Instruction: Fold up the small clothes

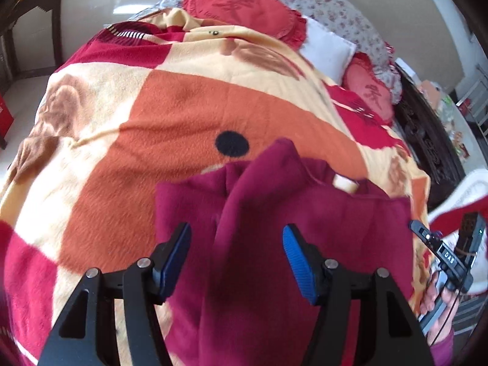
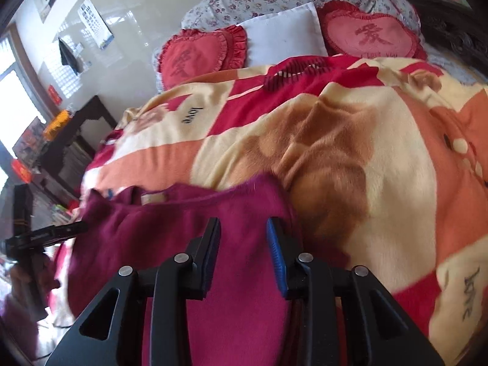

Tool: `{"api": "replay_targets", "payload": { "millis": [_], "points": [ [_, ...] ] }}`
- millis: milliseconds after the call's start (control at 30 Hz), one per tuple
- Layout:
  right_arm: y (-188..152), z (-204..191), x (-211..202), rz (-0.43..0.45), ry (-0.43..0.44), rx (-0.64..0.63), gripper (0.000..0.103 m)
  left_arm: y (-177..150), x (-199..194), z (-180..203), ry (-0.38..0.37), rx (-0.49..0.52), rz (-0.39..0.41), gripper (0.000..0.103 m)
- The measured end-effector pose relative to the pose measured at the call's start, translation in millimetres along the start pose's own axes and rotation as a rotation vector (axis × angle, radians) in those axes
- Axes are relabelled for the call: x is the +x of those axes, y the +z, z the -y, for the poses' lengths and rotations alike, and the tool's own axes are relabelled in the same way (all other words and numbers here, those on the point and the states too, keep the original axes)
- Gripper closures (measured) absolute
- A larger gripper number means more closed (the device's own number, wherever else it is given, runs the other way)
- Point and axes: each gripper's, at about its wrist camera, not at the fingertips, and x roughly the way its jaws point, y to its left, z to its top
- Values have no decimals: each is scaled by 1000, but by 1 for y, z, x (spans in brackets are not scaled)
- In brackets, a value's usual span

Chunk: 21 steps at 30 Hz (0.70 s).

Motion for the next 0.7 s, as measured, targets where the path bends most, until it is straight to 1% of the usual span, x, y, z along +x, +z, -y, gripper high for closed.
{"api": "replay_targets", "payload": {
  "millis": [100, 167, 267, 367, 433, 533, 633, 667, 700],
  "points": [
    [-25, -5, -35, -15, 52, -47, 81, -27, -31, -11, -45, 51, 18, 28],
    [-45, -6, -54, -31, 52, -67, 80, -46, -48, -18, -59, 88, 30, 25],
    [-73, -4, -72, -60, 56, -57, 80, -74, -63, -24, -91, 122, 18, 23],
    [-98, -2, -80, -81, 66, -39, 79, -102, -61, -22, -121, 170, -43, 22],
    [-112, -2, -80, -103, 71, -36, 79, -118, -57, -17, -116, 217, -63, 22],
    [-126, -3, -75, -133, 60, -32, 79, -131, -48, -13, -115, 248, -81, 23],
    [-132, -3, -71, -136, 53, -22, 79, -131, -42, -11, -136, 247, -77, 23],
    [-133, -2, -69, -140, 58, -15, 79, -131, -39, -10, -145, 248, -75, 28],
    [-133, -3, -65, -148, 63, -10, 79, -130, -36, -7, -153, 254, -82, 38]
  ]
}}
